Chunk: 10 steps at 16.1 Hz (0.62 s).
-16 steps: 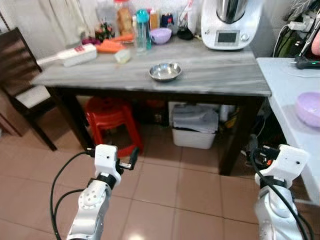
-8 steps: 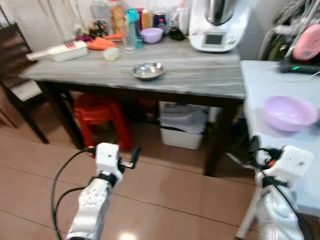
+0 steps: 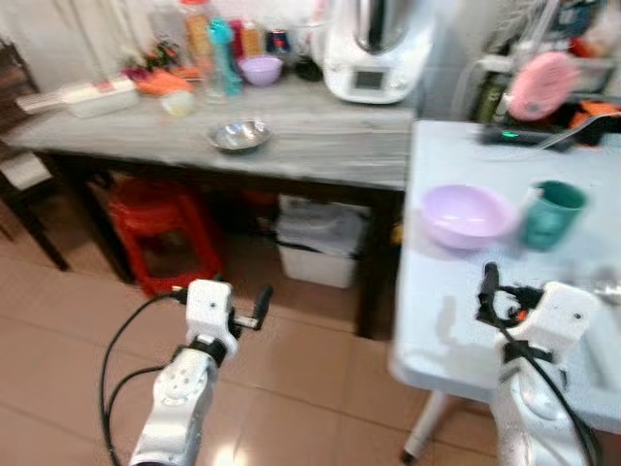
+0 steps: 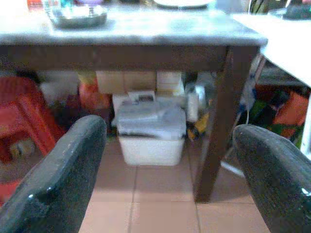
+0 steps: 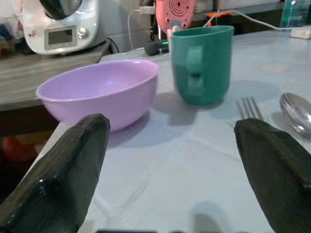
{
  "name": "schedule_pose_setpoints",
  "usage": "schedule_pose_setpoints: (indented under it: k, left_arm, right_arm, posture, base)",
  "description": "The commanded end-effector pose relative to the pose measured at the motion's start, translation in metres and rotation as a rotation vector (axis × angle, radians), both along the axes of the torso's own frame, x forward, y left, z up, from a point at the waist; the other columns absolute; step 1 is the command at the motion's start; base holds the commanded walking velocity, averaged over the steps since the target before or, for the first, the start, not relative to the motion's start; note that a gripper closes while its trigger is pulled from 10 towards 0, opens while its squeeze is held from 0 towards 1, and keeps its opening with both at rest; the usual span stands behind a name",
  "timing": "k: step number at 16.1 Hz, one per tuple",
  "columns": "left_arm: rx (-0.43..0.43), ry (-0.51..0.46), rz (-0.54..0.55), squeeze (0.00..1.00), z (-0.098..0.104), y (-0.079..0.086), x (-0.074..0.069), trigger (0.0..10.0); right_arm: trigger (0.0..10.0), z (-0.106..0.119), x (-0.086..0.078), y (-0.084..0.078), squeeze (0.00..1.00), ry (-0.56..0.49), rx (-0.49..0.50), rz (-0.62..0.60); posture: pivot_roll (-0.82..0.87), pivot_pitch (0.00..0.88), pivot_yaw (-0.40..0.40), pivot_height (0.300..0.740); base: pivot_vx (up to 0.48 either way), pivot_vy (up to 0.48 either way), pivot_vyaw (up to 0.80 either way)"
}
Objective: Setting the table
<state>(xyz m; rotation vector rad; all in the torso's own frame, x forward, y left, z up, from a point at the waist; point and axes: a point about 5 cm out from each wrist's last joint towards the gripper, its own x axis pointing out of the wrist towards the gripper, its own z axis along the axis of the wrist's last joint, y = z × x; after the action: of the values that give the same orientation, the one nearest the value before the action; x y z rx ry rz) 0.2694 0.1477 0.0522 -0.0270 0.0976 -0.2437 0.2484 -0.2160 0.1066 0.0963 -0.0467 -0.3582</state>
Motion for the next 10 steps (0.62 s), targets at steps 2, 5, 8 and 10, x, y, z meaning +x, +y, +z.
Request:
schedule_pose_setpoints:
  k: [2, 5, 8, 10]
  left_arm:
    - [-0.029, -0.019, 0.006, 0.00, 0.005, 0.003, 0.003, 10.0]
    - [-0.047, -0.048, -0.035, 0.00, 0.009, -0.001, 0.003, 10.0]
    - [-0.073, -0.046, -0.075, 0.00, 0.010, -0.005, 0.002, 10.0]
    - [-0.081, -0.052, -0.085, 0.00, 0.012, -0.007, 0.002, 10.0]
  right_arm:
    - [10.0, 0.005, 0.002, 0.002, 0.00, -0.016, -0.001, 0.019]
    - [10.0, 0.007, 0.003, 0.005, 0.00, -0.025, -0.021, 0.046]
    - [10.0, 0.009, 0.005, 0.006, 0.00, -0.030, -0.021, 0.052]
    - [10.0, 0.011, 0.007, 0.005, 0.00, -0.035, -0.043, 0.061]
  posture:
    - [-0.04, 0.000, 0.079, 0.740]
    - [-0.04, 0.000, 0.071, 0.740]
    - [-0.03, 0.000, 0.065, 0.740]
    - [-0.03, 0.000, 0.058, 0.740]
  base:
    - [0.000, -0.240, 0.00]
    - [0.000, 0.000, 0.00]
    - [0.000, 0.000, 0.00]
    - [0.000, 0.000, 0.00]
